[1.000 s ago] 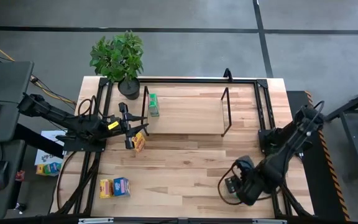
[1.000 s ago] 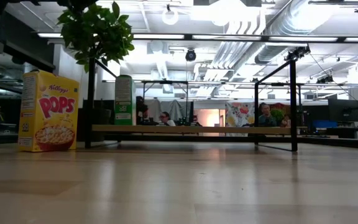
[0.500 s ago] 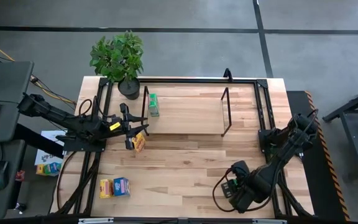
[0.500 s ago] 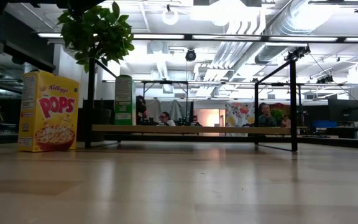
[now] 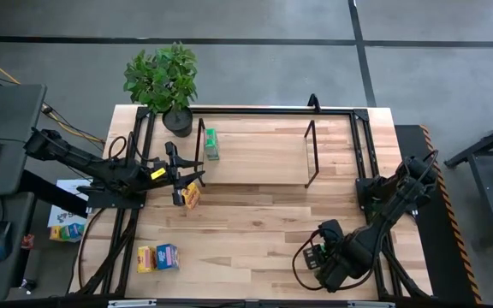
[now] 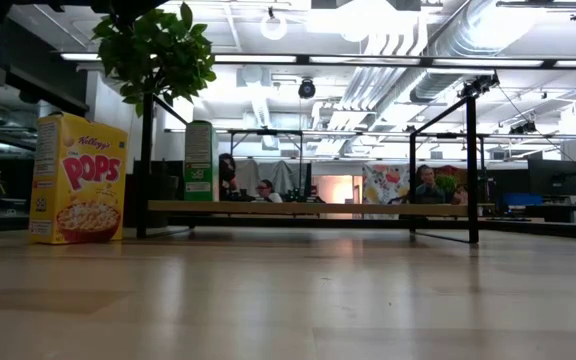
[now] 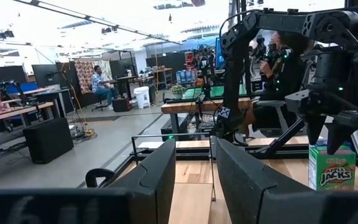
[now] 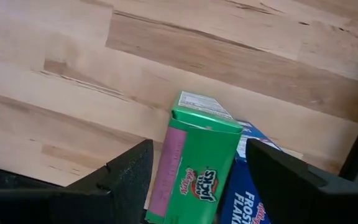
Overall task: Stack cereal on shelf
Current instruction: Put the green cereal box aligned with the other green cereal box on the shelf
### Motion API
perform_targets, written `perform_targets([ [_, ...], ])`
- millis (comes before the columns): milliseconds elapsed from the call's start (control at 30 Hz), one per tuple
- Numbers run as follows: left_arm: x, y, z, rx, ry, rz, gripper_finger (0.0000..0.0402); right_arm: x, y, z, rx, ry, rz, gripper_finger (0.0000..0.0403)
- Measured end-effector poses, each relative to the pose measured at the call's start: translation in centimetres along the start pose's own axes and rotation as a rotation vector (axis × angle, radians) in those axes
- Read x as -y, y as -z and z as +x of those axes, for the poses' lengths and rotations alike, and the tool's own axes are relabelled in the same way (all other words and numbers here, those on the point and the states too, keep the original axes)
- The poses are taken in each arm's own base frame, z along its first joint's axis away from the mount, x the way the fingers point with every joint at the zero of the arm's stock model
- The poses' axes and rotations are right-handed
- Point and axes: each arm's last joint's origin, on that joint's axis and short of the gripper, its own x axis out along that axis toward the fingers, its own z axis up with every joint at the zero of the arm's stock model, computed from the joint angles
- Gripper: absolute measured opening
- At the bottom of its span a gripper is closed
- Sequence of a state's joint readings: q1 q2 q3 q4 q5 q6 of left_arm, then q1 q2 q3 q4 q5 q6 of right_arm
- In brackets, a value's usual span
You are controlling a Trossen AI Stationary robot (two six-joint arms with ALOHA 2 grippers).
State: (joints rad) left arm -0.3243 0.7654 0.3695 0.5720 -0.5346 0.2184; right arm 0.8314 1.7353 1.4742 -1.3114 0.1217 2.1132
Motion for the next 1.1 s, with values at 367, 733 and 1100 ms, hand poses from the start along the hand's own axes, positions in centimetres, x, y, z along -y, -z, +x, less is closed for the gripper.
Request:
perform_targets([
  [367, 0.0, 0.1, 0.0, -0.005, 0.001, -0.003, 0.0106, -0.8, 0.3, 1.6, 0.002, 0.052, -0.027, 0.0249],
  [733, 0.0, 0.1, 0.0, -0.006, 0.001, -0.003, 0.0106, -0.8, 0.3, 1.6, 0.001, 0.052, -0.045, 0.0230],
  [1100, 0.0, 0.1, 0.0, -0.006, 0.001, -0.003, 0.0106, -1.0, 0.1, 1.7, 0.007, 0.049, -0.077, 0.0142],
])
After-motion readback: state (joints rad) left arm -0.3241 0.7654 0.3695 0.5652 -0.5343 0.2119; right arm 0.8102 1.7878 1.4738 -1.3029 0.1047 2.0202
